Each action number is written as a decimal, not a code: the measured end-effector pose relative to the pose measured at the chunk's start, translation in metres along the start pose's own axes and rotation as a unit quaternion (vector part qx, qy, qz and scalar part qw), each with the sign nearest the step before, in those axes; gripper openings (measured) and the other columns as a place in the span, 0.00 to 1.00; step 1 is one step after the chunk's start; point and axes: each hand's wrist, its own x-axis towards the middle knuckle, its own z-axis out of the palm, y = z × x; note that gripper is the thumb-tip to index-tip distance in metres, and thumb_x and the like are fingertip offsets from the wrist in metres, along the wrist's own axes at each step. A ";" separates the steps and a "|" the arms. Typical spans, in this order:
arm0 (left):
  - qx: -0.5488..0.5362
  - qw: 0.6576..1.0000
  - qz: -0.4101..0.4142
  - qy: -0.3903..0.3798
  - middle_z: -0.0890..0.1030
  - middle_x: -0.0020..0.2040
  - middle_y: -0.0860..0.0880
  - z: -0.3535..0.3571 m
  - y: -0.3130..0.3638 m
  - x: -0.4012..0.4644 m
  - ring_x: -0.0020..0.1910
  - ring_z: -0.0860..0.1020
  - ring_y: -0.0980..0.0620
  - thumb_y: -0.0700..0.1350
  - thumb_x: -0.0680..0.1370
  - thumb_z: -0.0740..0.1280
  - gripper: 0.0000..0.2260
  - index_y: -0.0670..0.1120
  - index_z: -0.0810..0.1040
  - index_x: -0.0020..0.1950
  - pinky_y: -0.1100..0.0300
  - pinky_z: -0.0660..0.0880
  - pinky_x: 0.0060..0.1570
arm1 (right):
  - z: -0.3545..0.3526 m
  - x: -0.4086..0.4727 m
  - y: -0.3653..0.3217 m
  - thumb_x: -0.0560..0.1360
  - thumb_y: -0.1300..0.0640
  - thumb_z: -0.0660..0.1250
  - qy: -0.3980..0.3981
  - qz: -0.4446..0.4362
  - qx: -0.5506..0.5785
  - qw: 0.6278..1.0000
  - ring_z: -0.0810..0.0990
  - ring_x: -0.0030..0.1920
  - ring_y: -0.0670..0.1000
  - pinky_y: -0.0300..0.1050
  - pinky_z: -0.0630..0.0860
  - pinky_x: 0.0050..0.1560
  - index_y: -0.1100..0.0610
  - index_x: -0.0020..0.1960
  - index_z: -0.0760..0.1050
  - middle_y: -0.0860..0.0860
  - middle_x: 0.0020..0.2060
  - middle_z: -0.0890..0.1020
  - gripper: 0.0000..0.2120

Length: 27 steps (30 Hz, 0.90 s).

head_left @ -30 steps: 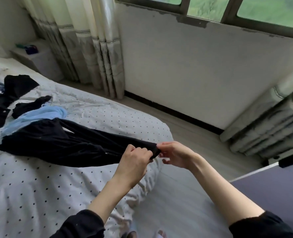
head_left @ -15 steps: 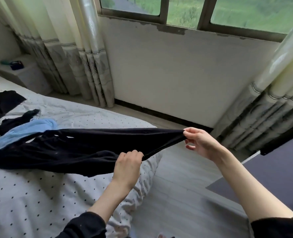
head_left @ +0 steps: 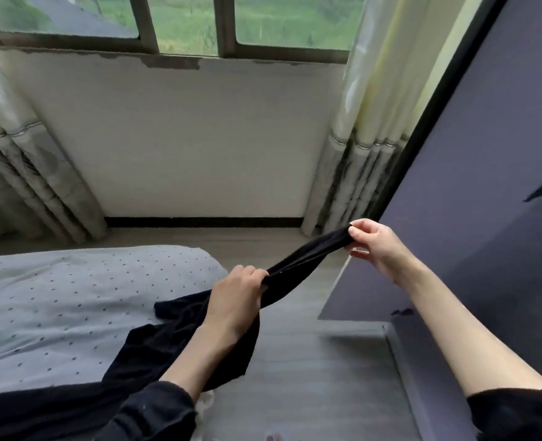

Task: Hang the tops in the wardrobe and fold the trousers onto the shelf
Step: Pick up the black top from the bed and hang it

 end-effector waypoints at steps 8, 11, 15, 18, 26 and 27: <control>-0.074 0.985 0.144 -0.058 0.76 0.55 0.53 0.012 0.061 0.056 0.55 0.76 0.50 0.52 0.79 0.61 0.11 0.51 0.74 0.58 0.57 0.71 0.46 | -0.065 -0.040 -0.002 0.80 0.65 0.57 0.186 -0.025 0.077 0.979 0.80 0.27 0.44 0.42 0.76 0.42 0.57 0.41 0.72 0.52 0.35 0.78 0.11; -0.106 0.961 0.241 -0.090 0.75 0.55 0.52 0.016 0.100 0.069 0.57 0.74 0.51 0.52 0.79 0.61 0.11 0.49 0.73 0.58 0.55 0.72 0.49 | -0.097 -0.067 0.001 0.80 0.65 0.56 0.270 -0.026 0.090 0.958 0.80 0.28 0.44 0.44 0.76 0.42 0.57 0.41 0.72 0.53 0.36 0.78 0.11; -0.105 0.907 0.393 -0.105 0.77 0.54 0.50 0.017 0.167 0.076 0.57 0.73 0.49 0.53 0.79 0.60 0.13 0.46 0.74 0.56 0.57 0.68 0.51 | -0.138 -0.104 -0.010 0.80 0.65 0.58 0.361 -0.047 0.077 0.928 0.79 0.31 0.49 0.48 0.77 0.45 0.57 0.41 0.73 0.54 0.36 0.78 0.10; -0.140 0.868 0.456 -0.140 0.78 0.57 0.51 0.026 0.214 0.080 0.59 0.74 0.49 0.51 0.79 0.61 0.13 0.48 0.75 0.60 0.57 0.69 0.53 | -0.166 -0.128 -0.014 0.79 0.66 0.60 0.402 -0.073 0.033 0.912 0.77 0.37 0.50 0.46 0.78 0.44 0.56 0.42 0.74 0.53 0.38 0.77 0.10; -0.237 0.848 0.463 -0.101 0.78 0.57 0.48 0.050 0.309 0.114 0.57 0.75 0.44 0.43 0.78 0.65 0.12 0.46 0.76 0.61 0.53 0.70 0.52 | -0.236 -0.148 0.009 0.78 0.65 0.61 0.384 -0.043 -0.096 0.917 0.75 0.36 0.43 0.36 0.76 0.42 0.58 0.46 0.75 0.49 0.37 0.77 0.06; -0.248 0.851 0.452 -0.098 0.77 0.59 0.48 0.051 0.322 0.122 0.58 0.74 0.45 0.43 0.77 0.66 0.14 0.45 0.75 0.63 0.54 0.69 0.54 | -0.246 -0.147 0.011 0.78 0.65 0.62 0.387 -0.046 -0.091 0.917 0.75 0.35 0.41 0.36 0.75 0.41 0.57 0.45 0.75 0.48 0.36 0.77 0.07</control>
